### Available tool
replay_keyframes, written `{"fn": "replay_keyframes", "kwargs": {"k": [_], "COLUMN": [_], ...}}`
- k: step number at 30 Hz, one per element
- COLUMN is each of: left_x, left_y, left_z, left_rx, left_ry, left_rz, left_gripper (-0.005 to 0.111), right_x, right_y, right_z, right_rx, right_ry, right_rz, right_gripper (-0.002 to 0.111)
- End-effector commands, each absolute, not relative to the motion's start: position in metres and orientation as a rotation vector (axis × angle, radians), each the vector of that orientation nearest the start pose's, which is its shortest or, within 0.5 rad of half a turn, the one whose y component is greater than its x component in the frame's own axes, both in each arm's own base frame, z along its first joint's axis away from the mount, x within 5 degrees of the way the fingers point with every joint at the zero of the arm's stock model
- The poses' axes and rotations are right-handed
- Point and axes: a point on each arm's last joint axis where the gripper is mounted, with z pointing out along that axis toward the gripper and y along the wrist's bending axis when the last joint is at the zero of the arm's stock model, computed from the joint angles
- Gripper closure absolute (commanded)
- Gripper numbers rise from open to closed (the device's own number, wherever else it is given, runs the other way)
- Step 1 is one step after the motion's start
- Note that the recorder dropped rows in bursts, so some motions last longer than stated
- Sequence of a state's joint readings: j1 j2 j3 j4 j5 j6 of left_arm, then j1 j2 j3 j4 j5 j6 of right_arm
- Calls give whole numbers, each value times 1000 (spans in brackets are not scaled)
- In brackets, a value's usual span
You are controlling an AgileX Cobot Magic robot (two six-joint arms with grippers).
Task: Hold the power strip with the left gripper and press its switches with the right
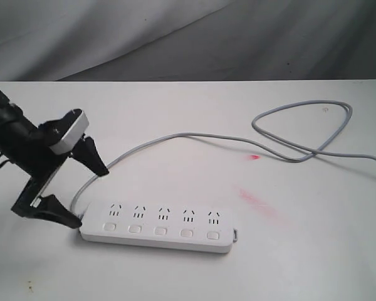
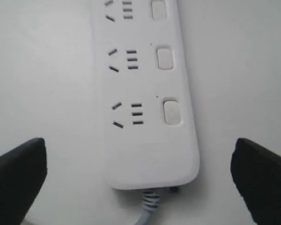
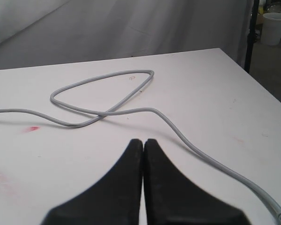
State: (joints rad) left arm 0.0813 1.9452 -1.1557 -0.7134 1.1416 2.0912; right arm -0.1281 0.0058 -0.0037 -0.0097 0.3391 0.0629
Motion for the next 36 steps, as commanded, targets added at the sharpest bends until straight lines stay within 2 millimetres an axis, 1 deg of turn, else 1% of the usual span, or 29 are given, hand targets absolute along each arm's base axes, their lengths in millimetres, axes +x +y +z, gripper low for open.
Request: {"fn": "replay_keyframes", "kwargs": {"k": [1,2,4,6,7,9,10,12,15,16,18,20,22,23,24,26,27,28,31,34,36], "left_x": [320,314,302,287,276,261,251,234,209,199,185,169,151,145,140,134,131,127,123,121,120], "left_y": [-31,-33,-36,-39,-41,-44,-46,-48,-50,-51,-52,-54,-59,-61,-63,-65,-66,-67,-66,-65,-64], "left_z": [240,259,292,319,335,355,368,384,404,411,420,426,432,437,440,447,449,450,450,449,448], "left_rx": [-2626,-2608,-2562,-2527,-2516,-2522,-2518,-2488,-2342,-2326,-2348,-2427,-2498,-2510,-2483,-2373,-2240,-2173,-2171,-2078,-2056], "left_ry": [-2556,-2660,-2835,-2965,-3032,-3103,-3155,-3231,-3380,-3416,-3442,-3407,-3337,-3349,-3374,-3424,-3463,-3485,-3503,-3534,-3549], "left_rz": [684,649,610,616,630,644,648,658,718,721,707,699,819,862,942,1136,1253,1301,1231,1253,1202], "left_gripper": [2,2,2,2,2,2,2,2,2,2,2,2,2,2,2,2,2,2,2,2,3], "right_x": [53,53,53,53,53,53,53,53,53,53,53,53,53,53,53,53,53,53,53,53,53], "right_y": [-7,-7,-7,-7,-7,-7,-7,-7,-7,-7,-7,-7,-7,-7,-7,-7,-7,-7,-7,-7,-7], "right_z": [183,183,183,183,183,183,183,183,183,183,183,183,183,183,183,183,183,183,183,183,183], "right_rx": [171,171,171,171,171,171,171,171,171,171,171,171,171,171,171,171,171,171,171,171,171], "right_ry": [1814,1814,1814,1814,1814,1814,1814,1814,1814,1814,1814,1814,1814,1814,1814,1814,1814,1814,1814,1814,1814], "right_rz": [-54,-54,-54,-54,-54,-54,-54,-54,-54,-54,-54,-54,-54,-54,-54,-54,-54,-54,-54,-54,-54], "right_gripper": [108,108,108,108,108,108,108,108,108,108,108,108,108,108,108,108,108,108,108,108,108]}}
